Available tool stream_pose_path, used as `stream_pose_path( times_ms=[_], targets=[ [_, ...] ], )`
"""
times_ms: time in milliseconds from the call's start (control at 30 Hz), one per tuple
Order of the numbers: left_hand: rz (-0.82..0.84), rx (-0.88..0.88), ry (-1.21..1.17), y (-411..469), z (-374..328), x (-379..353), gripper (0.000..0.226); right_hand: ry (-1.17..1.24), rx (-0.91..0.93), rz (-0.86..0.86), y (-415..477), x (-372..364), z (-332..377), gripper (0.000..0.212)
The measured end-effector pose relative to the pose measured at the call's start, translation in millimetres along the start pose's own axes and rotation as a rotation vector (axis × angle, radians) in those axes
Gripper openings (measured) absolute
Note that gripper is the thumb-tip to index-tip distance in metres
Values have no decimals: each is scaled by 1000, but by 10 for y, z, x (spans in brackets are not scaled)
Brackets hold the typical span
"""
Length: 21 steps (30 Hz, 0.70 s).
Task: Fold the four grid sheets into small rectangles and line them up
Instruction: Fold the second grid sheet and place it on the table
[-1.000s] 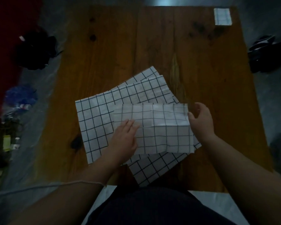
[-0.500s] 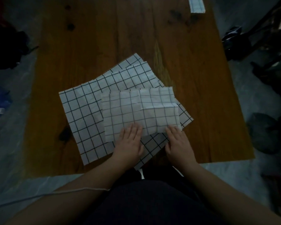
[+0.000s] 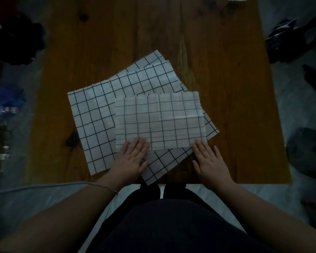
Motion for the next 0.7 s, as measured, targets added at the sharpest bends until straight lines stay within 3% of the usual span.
stream_pose_path(
  times_ms=[167,267,467,600,700],
  targets=[
    [-5,31,-20,6,-149,135,72,74,11,-44,24,88,174,70],
    [-69,4,-33,55,-445,211,73,87,127,-43,86,102,516,68],
    [31,20,-55,97,-622,90,74,2,249,55,254,-55,898,72],
    [2,-31,-19,-25,-406,43,74,-15,205,44,235,-154,739,73],
    [-23,29,-41,-182,-159,-16,74,-20,106,31,110,-165,438,73]
  ],
)
Point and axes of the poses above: each hand's wrist, its own y-axis towards the middle knuckle, its own x-axis out of the back of the hand, z = x × y, the point moved 4 cm from there along y, towards the middle knuckle, and after that the axes turned 5 degrees about y, right-handed, at the moved point
